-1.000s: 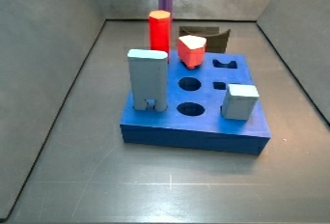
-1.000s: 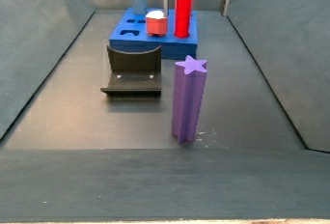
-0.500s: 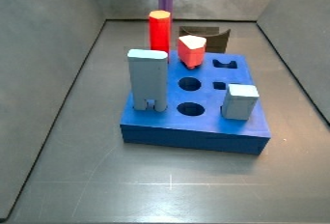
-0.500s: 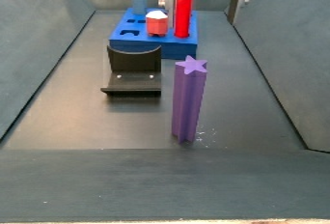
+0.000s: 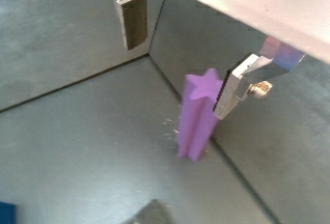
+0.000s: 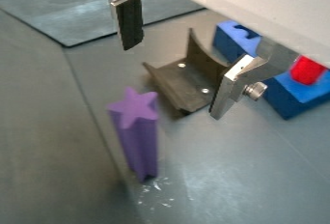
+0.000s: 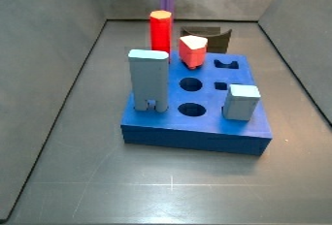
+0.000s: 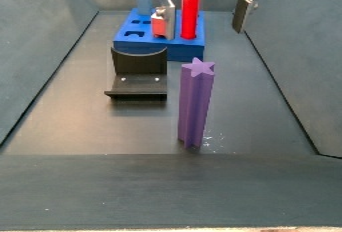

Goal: Pick up the star object. Move up. Move to above the board. Insert the star object.
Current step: Pick up the star object.

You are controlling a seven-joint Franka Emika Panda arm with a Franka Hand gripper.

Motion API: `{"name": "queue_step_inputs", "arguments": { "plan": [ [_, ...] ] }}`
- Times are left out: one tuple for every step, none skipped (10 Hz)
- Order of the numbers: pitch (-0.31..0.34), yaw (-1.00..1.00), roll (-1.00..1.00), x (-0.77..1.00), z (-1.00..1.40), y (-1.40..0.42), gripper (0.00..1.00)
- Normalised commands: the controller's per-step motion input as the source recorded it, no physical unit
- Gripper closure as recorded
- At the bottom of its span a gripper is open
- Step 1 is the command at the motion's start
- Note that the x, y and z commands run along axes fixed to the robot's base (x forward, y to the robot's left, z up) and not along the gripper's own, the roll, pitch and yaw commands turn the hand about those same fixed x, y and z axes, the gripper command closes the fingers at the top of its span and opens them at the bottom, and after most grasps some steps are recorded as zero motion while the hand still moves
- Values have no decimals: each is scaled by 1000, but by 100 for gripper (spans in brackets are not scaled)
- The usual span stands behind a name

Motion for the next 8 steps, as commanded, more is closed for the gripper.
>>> {"name": "queue_step_inputs", "arguments": {
  "plan": [
    [53, 229, -60, 366, -160, 463, 0],
    [66, 203, -10, 191, -263, 391, 0],
    [0, 269, -1, 0, -211, 280, 0],
    [0, 277, -21, 11, -206, 151, 0],
    [0, 237, -29, 126, -246, 51, 0],
    [0, 263, -41, 151, -357, 0, 0],
    [0, 320, -83, 86, -451, 0, 0],
    [0, 286, -104, 71, -611, 0, 0]
  ]
}}
